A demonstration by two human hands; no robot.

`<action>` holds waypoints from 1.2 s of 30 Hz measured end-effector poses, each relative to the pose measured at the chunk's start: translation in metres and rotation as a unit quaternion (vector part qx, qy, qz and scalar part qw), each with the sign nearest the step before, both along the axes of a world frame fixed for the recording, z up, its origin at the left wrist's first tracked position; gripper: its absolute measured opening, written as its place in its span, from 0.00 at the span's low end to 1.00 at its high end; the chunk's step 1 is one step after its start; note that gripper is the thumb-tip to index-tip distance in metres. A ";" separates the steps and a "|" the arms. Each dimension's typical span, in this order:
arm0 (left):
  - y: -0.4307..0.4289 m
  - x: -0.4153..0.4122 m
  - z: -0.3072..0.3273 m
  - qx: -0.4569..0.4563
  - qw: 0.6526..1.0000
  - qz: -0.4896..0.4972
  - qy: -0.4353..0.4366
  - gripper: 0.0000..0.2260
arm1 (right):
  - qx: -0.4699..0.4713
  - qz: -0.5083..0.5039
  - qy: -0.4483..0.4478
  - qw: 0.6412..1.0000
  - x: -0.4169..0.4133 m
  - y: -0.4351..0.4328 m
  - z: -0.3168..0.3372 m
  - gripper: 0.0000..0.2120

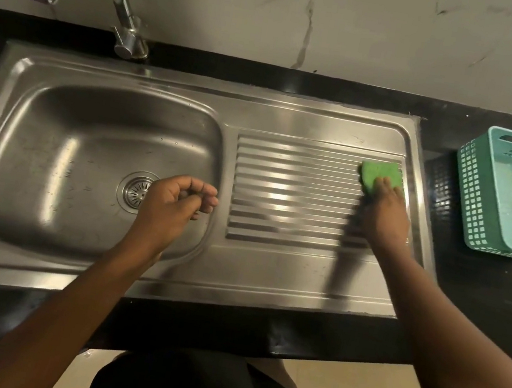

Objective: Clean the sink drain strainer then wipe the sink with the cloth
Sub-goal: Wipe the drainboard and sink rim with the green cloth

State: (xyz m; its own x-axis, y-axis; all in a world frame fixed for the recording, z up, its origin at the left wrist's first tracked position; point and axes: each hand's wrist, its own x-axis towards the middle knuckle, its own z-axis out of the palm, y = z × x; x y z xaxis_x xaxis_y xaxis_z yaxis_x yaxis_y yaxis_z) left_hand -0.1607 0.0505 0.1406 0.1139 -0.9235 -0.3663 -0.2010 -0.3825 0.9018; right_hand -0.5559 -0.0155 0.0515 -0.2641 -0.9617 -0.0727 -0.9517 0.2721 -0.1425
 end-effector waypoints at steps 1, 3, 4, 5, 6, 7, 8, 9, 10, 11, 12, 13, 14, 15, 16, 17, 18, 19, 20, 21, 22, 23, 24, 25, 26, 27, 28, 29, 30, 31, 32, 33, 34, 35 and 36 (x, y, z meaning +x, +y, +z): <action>0.000 0.001 0.000 0.001 1.000 0.000 0.000 0.14 | 0.001 -0.024 -0.007 1.000 0.007 -0.005 -0.004 0.24; 0.001 0.003 -0.001 0.002 1.000 0.000 0.004 0.14 | -0.012 -0.046 -0.013 0.999 0.036 -0.012 -0.011 0.27; 0.001 0.004 -0.001 0.002 1.000 -0.001 0.006 0.14 | -0.017 -0.033 -0.023 0.999 0.056 -0.014 -0.014 0.28; 0.002 0.005 0.000 0.003 1.000 -0.002 0.006 0.14 | -0.018 -0.006 -0.038 0.999 0.081 -0.015 -0.015 0.29; 0.002 0.007 0.000 0.004 1.000 -0.001 0.005 0.14 | -0.014 0.023 -0.061 0.998 0.110 -0.015 -0.014 0.30; 0.002 0.008 -0.001 0.005 1.000 0.002 0.003 0.14 | -0.016 0.049 -0.094 0.994 0.140 -0.013 -0.012 0.30; 0.002 0.009 -0.002 0.006 1.000 0.005 0.001 0.14 | -0.016 0.076 -0.127 0.989 0.170 -0.010 -0.008 0.30; 0.002 0.010 -0.002 0.007 1.000 0.008 -0.002 0.14 | -0.013 0.113 -0.152 0.982 0.197 -0.006 -0.004 0.31; 0.002 0.009 -0.003 0.006 1.000 0.011 -0.005 0.14 | -0.004 0.156 -0.169 0.973 0.221 -0.001 0.000 0.32; 0.002 0.009 -0.002 0.005 1.000 0.013 -0.007 0.13 | 0.010 0.200 -0.176 0.964 0.241 0.003 0.005 0.33; 0.002 0.008 -0.001 0.005 1.000 0.015 -0.008 0.13 | 0.022 0.238 -0.176 0.955 0.255 0.006 0.008 0.34; 0.002 0.008 -0.001 0.007 1.000 0.016 -0.010 0.13 | 0.031 0.267 -0.171 0.948 0.263 0.007 0.009 0.34; 0.002 0.007 -0.001 0.008 1.000 0.016 -0.011 0.13 | 0.041 0.288 -0.162 0.943 0.266 0.007 0.010 0.33; 0.002 0.007 -0.001 0.007 1.000 0.015 -0.014 0.13 | 0.050 0.306 -0.154 0.938 0.263 0.007 0.011 0.33; 0.002 0.006 -0.001 0.005 1.000 0.013 -0.014 0.13 | 0.058 0.327 -0.146 0.932 0.256 0.006 0.011 0.33; 0.002 0.006 -0.001 0.002 1.000 0.013 -0.013 0.14 | 0.066 0.353 -0.133 0.924 0.247 0.004 0.011 0.33; 0.003 0.005 -0.001 0.001 1.000 0.015 -0.010 0.14 | 0.071 0.379 -0.116 0.915 0.236 0.004 0.013 0.34; 0.003 0.004 0.000 0.001 1.000 0.017 -0.009 0.14 | 0.071 0.395 -0.103 0.910 0.225 0.005 0.013 0.34; 0.003 0.002 0.000 0.001 1.000 0.018 -0.007 0.14 | 0.066 0.400 -0.100 0.909 0.213 0.007 0.013 0.34; 0.004 0.001 0.001 0.000 1.000 0.019 -0.004 0.15 | 0.059 0.393 -0.098 0.913 0.200 0.010 0.013 0.34; 0.004 0.000 0.002 0.000 1.000 0.022 -0.001 0.14 | 0.050 0.379 -0.097 0.919 0.186 0.012 0.011 0.34; 0.005 0.000 0.002 -0.001 1.000 0.024 0.001 0.14 | 0.036 0.364 -0.097 0.926 0.170 0.014 0.008 0.34; 0.005 0.000 0.002 0.000 1.000 0.024 0.002 0.14 | 0.016 0.346 -0.097 0.933 0.155 0.016 0.005 0.34; 0.006 0.001 0.002 0.001 1.000 0.023 0.001 0.14 | -0.007 0.320 -0.094 0.943 0.139 0.017 0.003 0.32; 0.006 0.002 0.002 0.001 1.000 0.021 0.000 0.13 | -0.029 0.280 -0.091 0.955 0.121 0.017 0.000 0.30; 0.007 0.004 0.002 0.000 1.000 0.020 0.000 0.13 | -0.042 0.225 -0.082 0.970 0.103 0.016 0.001 0.28; 0.007 0.006 0.001 0.000 1.000 0.020 0.000 0.13 | -0.042 0.165 -0.063 0.983 0.083 0.014 0.001 0.28; 0.007 0.008 0.001 0.000 1.000 0.021 0.000 0.13 | -0.035 0.112 -0.037 0.992 0.062 0.013 0.003 0.27; 0.007 0.009 0.001 0.001 1.000 0.022 0.000 0.13 | -0.027 0.074 -0.014 0.997 0.045 0.010 0.003 0.25; 0.007 0.010 0.001 0.003 1.000 0.023 -0.001 0.13 | -0.023 0.042 0.000 0.999 0.033 0.007 0.004 0.21; 0.006 0.011 0.000 0.005 1.000 0.024 0.000 0.13 | -0.021 0.005 -0.006 1.000 0.027 0.002 0.002 0.17; 0.005 0.012 -0.001 0.007 1.000 0.024 0.002 0.13 | -0.023 -0.038 -0.029 0.999 0.030 -0.004 0.002 0.14; 0.005 0.012 -0.002 0.009 1.000 0.025 0.004 0.13 | -0.031 -0.073 -0.054 0.995 0.039 -0.011 0.001 0.14; 0.004 0.013 -0.002 0.012 1.000 0.026 0.006 0.14 | -0.040 -0.098 -0.074 0.992 0.052 -0.018 0.000 0.15; 0.003 0.014 -0.003 0.015 0.999 0.027 0.008 0.14 | -0.050 -0.106 -0.086 0.989 0.068 -0.024 -0.001 0.18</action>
State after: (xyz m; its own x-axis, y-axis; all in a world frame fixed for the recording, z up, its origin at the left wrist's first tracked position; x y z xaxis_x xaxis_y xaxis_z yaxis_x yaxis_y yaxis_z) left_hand -0.1470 0.0536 0.1380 0.1580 -0.9047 -0.3957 -0.1656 -0.4194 0.8926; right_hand -0.4880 -0.0397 0.0501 -0.4521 -0.8910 -0.0418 -0.8342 0.4390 -0.3338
